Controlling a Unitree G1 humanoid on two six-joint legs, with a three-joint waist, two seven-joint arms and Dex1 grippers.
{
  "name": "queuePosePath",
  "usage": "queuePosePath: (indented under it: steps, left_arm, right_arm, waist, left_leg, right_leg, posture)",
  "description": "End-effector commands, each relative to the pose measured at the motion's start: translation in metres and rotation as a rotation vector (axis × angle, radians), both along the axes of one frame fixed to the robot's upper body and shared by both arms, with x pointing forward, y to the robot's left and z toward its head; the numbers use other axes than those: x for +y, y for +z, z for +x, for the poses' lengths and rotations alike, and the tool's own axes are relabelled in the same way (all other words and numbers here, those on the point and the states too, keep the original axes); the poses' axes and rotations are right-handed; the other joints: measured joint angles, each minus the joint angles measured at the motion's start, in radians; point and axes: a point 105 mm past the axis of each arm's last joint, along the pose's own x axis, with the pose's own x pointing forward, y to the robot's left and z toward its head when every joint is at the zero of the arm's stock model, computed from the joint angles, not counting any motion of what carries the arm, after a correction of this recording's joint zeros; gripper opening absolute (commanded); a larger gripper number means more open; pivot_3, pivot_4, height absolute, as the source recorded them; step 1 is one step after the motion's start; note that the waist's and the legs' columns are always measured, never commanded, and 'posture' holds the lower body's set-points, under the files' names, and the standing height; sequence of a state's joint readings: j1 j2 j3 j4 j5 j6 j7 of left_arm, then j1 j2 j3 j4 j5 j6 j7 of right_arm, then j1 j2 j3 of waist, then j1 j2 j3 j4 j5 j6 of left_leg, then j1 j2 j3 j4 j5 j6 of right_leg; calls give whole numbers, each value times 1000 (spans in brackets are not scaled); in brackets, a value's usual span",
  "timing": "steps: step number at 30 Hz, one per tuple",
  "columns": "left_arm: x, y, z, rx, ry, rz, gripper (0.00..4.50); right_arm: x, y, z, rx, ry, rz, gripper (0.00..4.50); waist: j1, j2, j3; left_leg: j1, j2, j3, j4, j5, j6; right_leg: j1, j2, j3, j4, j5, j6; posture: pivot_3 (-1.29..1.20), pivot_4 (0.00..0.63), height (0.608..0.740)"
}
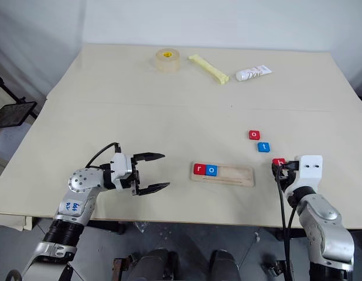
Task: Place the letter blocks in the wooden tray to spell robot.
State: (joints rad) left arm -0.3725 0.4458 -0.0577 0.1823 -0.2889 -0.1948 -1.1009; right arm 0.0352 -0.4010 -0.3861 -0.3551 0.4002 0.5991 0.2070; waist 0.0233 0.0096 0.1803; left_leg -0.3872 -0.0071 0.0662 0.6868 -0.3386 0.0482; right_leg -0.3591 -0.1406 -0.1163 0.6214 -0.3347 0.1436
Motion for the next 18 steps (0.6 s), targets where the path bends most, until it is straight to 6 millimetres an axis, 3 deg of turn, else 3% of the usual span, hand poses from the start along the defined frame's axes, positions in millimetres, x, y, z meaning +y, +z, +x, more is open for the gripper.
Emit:
queuePosePath:
  steps: [1,13,14,18]
  left_arm:
    - [0,11,0,-29,-26,-36,4500]
    - [-3,14,0,-44,-60,-33,4500]
    - [-3,14,0,-46,-61,-33,4500]
    - [-4,14,-2,-50,-64,-33,4500]
  right_arm:
    - [10,9,-18,-47,-28,-1,1470]
    - [5,-8,-16,-21,-45,28,1470]
    - [5,-9,-15,-20,-43,32,2219]
    - [2,-7,-13,-38,-36,14,3507]
  waist:
    - [1,0,0]
    - [-3,0,0]
    - [-3,0,0]
    - [-2,0,0]
  left_leg:
    - [0,0,-1,0,0,0]
    - [1,0,2,-1,0,0]
    - [1,0,2,-1,0,0]
    - [0,0,2,-1,0,0]
  right_leg:
    - [0,0,0,0,0,0]
    - [0,1,2,-1,0,0]
    - [0,1,2,-1,0,0]
    - [0,1,2,-1,0,0]
  posture:
    - [0,150,740]
    - [0,150,740]
    - [0,150,740]
    - [0,150,740]
